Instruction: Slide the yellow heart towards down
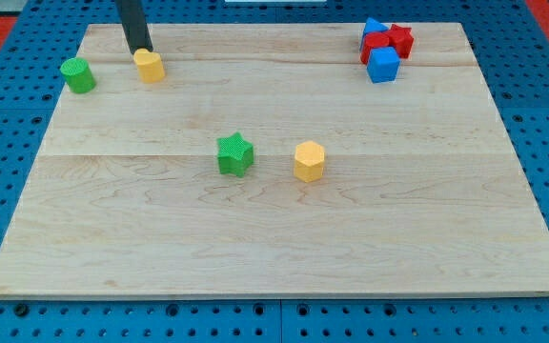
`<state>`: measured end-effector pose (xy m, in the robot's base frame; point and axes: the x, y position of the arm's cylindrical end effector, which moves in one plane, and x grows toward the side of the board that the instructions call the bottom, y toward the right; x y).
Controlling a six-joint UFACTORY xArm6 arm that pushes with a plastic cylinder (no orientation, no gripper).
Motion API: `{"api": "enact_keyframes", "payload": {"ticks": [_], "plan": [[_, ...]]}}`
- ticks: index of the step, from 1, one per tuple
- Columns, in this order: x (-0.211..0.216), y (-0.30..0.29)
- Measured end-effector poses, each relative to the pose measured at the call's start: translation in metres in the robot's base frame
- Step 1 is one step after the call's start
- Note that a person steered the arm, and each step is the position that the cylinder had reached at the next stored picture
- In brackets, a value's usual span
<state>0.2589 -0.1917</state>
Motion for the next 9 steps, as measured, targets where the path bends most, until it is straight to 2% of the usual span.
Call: {"api": "enact_keyframes", "payload": {"ticks": [2, 4, 6, 7, 9], "plan": [[0.035, 0.002], [0.032, 0.02], [0.056, 0.043], [0.074, 0.054], [0.145, 0.056]]}}
